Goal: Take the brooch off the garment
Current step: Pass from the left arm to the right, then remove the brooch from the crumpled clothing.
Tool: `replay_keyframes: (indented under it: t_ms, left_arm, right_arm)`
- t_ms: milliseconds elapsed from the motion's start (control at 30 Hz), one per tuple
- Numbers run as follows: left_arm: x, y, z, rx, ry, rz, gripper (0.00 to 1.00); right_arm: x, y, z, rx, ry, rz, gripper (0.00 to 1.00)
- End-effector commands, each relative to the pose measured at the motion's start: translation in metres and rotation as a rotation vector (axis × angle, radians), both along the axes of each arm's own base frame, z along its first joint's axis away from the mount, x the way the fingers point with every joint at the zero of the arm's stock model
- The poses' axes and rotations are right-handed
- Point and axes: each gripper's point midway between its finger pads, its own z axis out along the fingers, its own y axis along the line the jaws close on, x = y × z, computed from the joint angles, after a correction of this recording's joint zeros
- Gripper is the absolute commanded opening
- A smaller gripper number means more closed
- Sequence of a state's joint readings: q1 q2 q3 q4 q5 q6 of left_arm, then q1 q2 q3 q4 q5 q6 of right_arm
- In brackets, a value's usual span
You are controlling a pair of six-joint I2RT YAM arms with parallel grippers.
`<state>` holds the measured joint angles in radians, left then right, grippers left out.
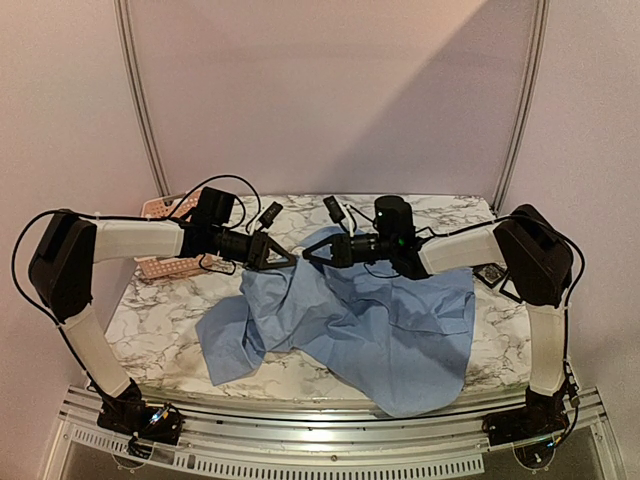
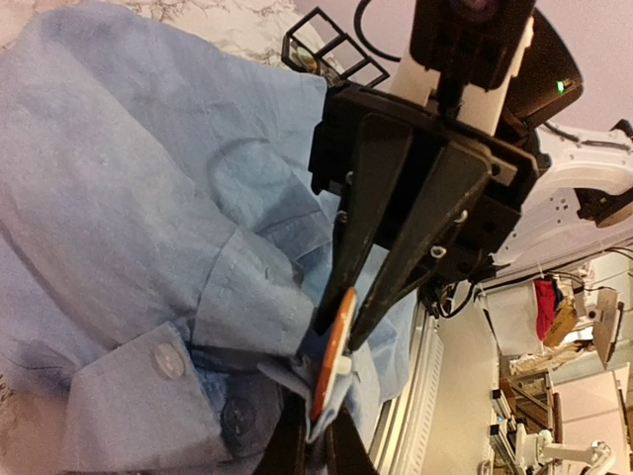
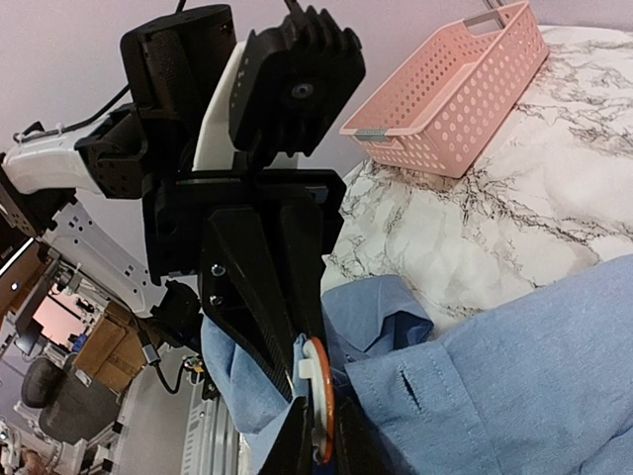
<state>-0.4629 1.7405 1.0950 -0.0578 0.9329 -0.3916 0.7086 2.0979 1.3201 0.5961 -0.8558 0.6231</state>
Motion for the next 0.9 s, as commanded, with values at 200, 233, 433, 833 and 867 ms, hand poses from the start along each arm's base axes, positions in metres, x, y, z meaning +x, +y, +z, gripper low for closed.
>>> replay_keyframes:
  t_ms: [200, 233, 433, 833, 867]
  left_arm:
    - [-0.001, -0.005, 0.018, -0.017, -0.051, -0.017, 0.15]
    - [-0.002, -0.005, 0.018, -0.013, -0.052, -0.017, 0.22]
    - [-0.003, -0.001, 0.016, 0.026, -0.064, -0.029, 0.45]
    - [-0.003, 0.009, 0.007, 0.136, -0.092, -0.033, 0.11]
    - [-0.003, 0.009, 0.007, 0.135, -0.089, -0.032, 0.07]
  right_arm:
    - [-0.003, 0.006, -0.001, 0.006, -0.013, 0.003, 0.0]
    - [-0.002, 0.006, 0.0, 0.007, -0.015, 0.0, 0.0]
    - [0.0, 0.003, 0.003, 0.009, -0.027, -0.036, 0.0]
    - [0.003, 0.0, 0.005, 0.014, -0.032, -0.066, 0.0]
    - [0.003, -0.001, 0.006, 0.015, -0.032, -0.067, 0.0]
